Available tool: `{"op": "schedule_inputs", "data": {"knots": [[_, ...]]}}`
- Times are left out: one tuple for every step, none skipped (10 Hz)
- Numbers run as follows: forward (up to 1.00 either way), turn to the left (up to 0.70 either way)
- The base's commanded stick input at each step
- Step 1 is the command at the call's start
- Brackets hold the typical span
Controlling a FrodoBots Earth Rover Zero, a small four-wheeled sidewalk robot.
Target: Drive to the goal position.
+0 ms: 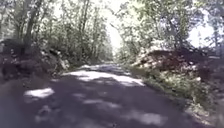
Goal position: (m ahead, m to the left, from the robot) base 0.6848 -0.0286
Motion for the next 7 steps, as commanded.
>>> {"op": "schedule_inputs", "data": {"knots": [[0.45,0.00],[0.45,0.00],[0.45,0.00],[0.45,0.00],[0.45,0.00],[0.45,0.00],[0.45,0.00]]}}
